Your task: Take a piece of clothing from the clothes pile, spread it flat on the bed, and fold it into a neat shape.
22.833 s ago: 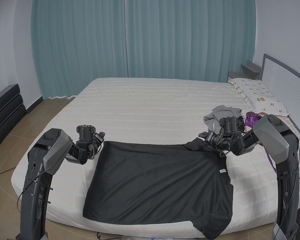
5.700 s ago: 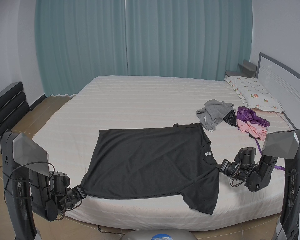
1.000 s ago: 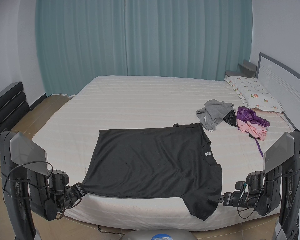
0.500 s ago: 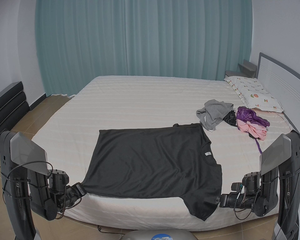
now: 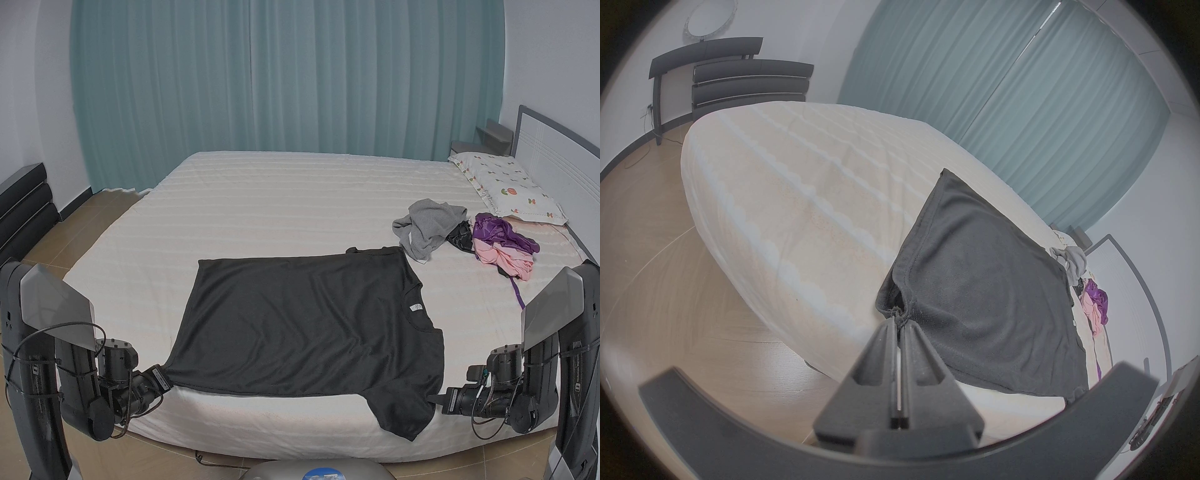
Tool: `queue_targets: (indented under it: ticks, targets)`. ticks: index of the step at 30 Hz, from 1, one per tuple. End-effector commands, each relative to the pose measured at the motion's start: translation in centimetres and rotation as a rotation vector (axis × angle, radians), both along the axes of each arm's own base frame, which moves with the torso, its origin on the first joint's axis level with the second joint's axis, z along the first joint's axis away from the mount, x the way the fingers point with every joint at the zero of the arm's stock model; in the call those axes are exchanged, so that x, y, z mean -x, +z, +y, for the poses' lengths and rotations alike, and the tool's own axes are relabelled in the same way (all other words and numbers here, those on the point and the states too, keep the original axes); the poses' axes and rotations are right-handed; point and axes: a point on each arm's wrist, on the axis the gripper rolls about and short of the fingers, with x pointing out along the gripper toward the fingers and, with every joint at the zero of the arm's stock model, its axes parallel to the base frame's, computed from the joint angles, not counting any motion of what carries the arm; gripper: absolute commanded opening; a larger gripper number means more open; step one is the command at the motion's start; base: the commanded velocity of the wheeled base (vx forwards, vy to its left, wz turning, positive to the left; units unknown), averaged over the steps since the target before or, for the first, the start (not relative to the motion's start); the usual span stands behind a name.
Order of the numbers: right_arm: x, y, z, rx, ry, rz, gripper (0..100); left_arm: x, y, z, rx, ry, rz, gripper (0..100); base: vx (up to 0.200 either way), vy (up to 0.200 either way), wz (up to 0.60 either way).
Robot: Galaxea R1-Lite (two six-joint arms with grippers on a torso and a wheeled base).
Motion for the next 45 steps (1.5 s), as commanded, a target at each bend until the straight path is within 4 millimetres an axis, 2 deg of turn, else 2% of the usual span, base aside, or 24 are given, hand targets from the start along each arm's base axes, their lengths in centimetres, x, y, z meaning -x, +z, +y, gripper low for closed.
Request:
queue_targets:
  ticks: [1,13,18,23,32,45]
  targets:
    - [0.4,0.3,-0.5,0.001,-0.018,0.003,0,-0.1,0.1,0.0,0.001,0.000,-0.004,0,0.000,0.000,0.00]
    - [2.7,2.3,-2.0,-0.026,-0.043,0.025,0,0.0,0.1,0.2,-0.007,0.004,-0.004,0,0.000,0.000,0.00]
    - [2.7,3.0,-2.4,-0.048,-0.055,0.004,0,0.2,0.2,0.2,-0.016,0.001,-0.003,0,0.000,0.000,0.00]
    - [3.0,3.1,-2.3,-0.035,-0.041,0.032,0,0.4,0.4,0.3,-0.032,-0.009,-0.004,0,0.000,0.000,0.00]
    - [3.8,2.9,-2.0,0.018,0.021,0.080,0,1.8,1.9,0.7,-0.122,-0.061,-0.017,0,0.000,0.000,0.00]
    - [4.3,3.7,-1.5,0.047,0.052,0.083,0,3.3,1.4,0.9,-0.250,-0.119,0.056,0,0.000,0.000,0.00]
